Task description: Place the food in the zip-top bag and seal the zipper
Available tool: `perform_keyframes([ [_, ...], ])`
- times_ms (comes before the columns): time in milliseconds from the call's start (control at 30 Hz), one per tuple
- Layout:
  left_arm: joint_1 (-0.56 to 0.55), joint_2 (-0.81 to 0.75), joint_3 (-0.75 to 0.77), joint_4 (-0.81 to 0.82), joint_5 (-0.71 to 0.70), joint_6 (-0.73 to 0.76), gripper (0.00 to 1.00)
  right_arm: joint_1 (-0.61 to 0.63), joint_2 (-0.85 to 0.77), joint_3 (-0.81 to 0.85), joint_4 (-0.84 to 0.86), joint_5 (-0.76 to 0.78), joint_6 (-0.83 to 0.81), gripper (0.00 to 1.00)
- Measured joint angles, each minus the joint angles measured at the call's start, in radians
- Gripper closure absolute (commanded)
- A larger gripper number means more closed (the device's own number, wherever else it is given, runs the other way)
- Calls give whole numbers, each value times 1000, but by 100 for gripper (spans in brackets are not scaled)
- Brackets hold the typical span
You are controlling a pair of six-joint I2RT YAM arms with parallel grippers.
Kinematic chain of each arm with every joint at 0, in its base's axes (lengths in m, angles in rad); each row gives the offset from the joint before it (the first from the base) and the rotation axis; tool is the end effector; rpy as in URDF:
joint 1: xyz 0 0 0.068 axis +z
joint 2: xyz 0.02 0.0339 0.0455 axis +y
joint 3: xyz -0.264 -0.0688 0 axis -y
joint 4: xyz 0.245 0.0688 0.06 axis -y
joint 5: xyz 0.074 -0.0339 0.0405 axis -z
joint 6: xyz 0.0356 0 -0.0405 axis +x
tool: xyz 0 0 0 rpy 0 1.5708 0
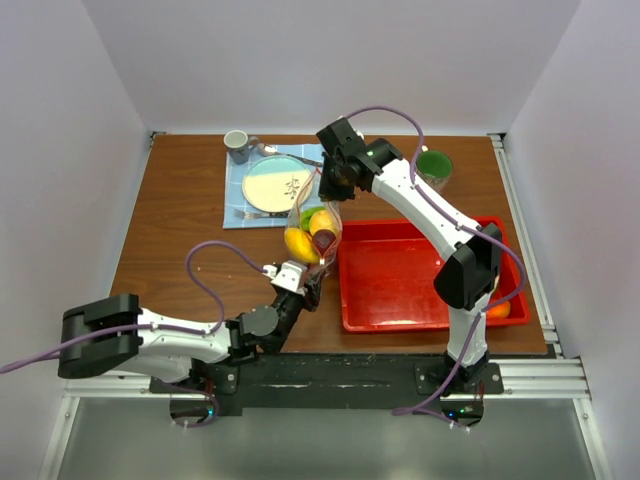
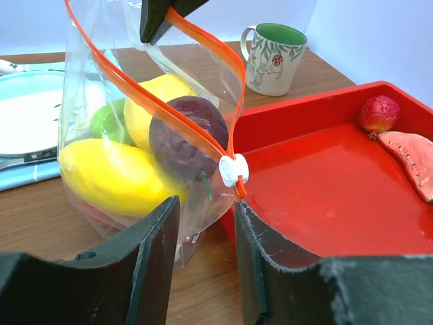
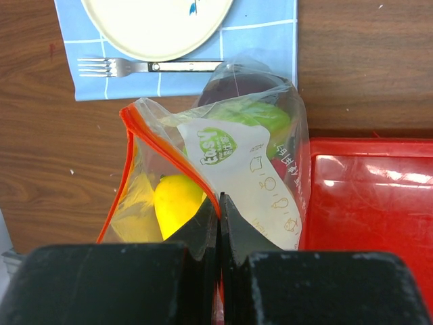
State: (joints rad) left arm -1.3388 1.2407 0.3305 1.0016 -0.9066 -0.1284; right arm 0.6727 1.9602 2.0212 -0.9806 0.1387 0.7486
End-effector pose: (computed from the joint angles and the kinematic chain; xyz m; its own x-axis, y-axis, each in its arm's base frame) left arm 0.0796 -0.2151 0.2154 -0.0329 -0.2040 -0.9784 0.4189 0.8860 -0.1988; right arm 0.3373 0.2624 0.3457 -0.8312 0.1997 -0.5189 0.0193 0.9431 0.3320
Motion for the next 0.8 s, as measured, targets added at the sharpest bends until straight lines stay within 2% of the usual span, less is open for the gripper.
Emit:
perform_keyframes([
  [133, -6, 1, -6, 16, 2, 1, 47, 0, 0, 0, 0, 0, 1, 100],
  [367, -12, 21, -9, 43, -1, 0, 51, -1, 0, 0, 0, 0, 4, 100],
  [467, -12, 32, -9, 58, -10, 2, 64, -1, 0, 0, 0, 0, 7, 100],
  [500, -12, 36, -9, 63, -15, 2, 74, -1, 0, 0, 0, 0, 8, 100],
  [700, -12, 46, -9, 103, -46, 19, 98, -1, 0, 0, 0, 0, 11, 100],
  [800, -12, 19, -10, 94, -52, 21, 100, -1, 0, -2, 1, 0, 11, 100],
])
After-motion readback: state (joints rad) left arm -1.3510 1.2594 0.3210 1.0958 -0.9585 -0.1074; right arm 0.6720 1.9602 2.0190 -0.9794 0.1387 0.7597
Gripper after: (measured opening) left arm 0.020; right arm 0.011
